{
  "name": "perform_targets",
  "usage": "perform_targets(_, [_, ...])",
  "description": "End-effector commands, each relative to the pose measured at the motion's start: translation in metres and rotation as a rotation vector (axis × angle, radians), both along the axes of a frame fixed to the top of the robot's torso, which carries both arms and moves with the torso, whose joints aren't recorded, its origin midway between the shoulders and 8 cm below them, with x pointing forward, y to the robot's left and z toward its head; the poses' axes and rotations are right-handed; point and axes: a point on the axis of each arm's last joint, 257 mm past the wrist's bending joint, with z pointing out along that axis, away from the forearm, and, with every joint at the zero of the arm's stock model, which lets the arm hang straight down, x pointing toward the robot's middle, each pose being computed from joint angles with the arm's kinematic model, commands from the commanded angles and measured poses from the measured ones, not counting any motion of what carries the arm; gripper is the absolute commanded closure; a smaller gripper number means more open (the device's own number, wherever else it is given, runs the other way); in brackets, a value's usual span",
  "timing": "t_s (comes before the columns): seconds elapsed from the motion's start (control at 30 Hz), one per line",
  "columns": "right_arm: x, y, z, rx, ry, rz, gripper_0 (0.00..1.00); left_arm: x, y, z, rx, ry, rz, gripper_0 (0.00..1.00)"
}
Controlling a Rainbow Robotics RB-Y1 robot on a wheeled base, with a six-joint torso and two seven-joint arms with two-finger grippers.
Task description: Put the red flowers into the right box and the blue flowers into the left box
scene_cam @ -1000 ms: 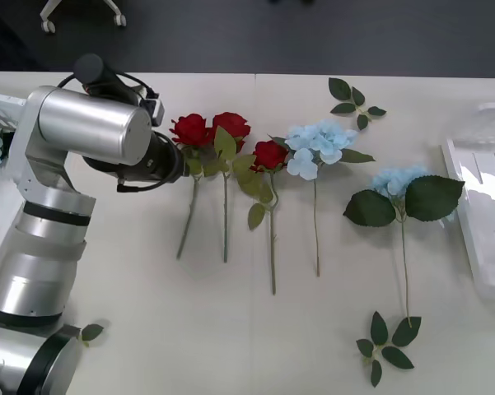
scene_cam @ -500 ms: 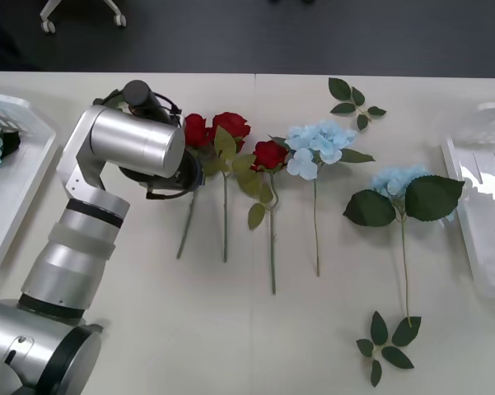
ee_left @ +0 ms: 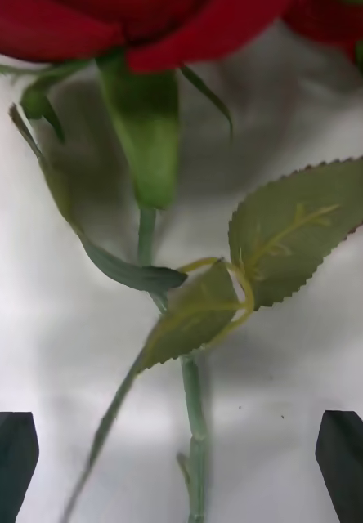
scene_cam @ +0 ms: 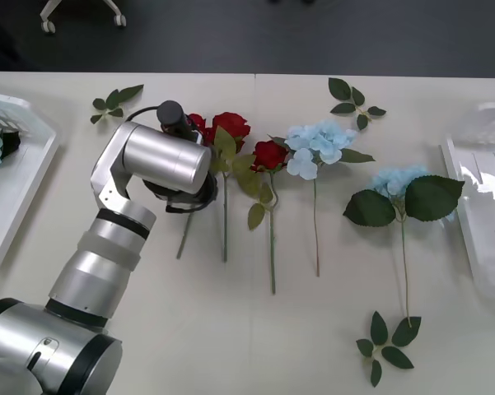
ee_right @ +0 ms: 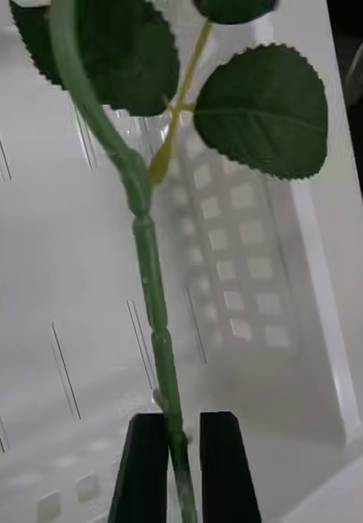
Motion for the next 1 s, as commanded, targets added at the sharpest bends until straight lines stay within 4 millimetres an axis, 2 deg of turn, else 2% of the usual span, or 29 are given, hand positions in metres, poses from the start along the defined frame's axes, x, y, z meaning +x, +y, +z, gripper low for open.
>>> perform_targets(0.03, [0.005, -0.011, 0.019, -0.018, -0.046, -0.020, 0.43, 0.011, -0.018, 0.014, -0.041, -0.045, 0.031, 0.00])
perform_targets(0.3, [0.008, -0.008, 0.020, -0.020, -0.050, -0.003, 0.42, 0.009, -0.021, 0.005, -0.042, -0.031, 0.027, 0.00])
perform_targets(0.43, [0.012, 0.006, 0.018, 0.030, -0.056, 0.016, 0.42, 0.007, -0.023, 0.003, -0.049, -0.024, 0.025, 0.02])
perform_targets(0.57, [0.013, 0.029, 0.028, 0.072, -0.057, 0.045, 0.42, 0.005, -0.024, -0.002, -0.055, -0.010, 0.029, 0.19])
perform_targets(0.6, [0.014, 0.036, 0.032, 0.087, -0.059, 0.055, 0.42, 0.005, -0.023, -0.003, -0.055, -0.008, 0.030, 0.26])
perform_targets(0.67, [0.012, 0.056, 0.040, 0.139, -0.058, 0.079, 0.42, 0.003, -0.023, -0.007, -0.054, 0.003, 0.032, 0.49])
perform_targets(0.7, [0.010, 0.067, 0.045, 0.165, -0.053, 0.095, 0.42, 0.002, -0.022, -0.009, -0.054, 0.009, 0.034, 0.70])
perform_targets(0.73, [0.008, 0.075, 0.049, 0.183, -0.049, 0.106, 0.42, 0.001, -0.022, -0.011, -0.056, 0.012, 0.034, 0.86])
perform_targets(0.77, [0.005, 0.086, 0.056, 0.200, -0.045, 0.123, 0.42, 0.002, -0.022, -0.012, -0.057, 0.010, 0.034, 0.96])
perform_targets(0.83, [0.002, 0.102, 0.064, 0.225, -0.040, 0.153, 0.41, 0.001, -0.024, -0.012, -0.063, 0.013, 0.034, 1.00])
perform_targets(1.0, [-0.006, 0.140, 0.079, 0.259, -0.032, 0.238, 0.42, 0.000, -0.027, -0.012, -0.077, 0.016, 0.035, 1.00])
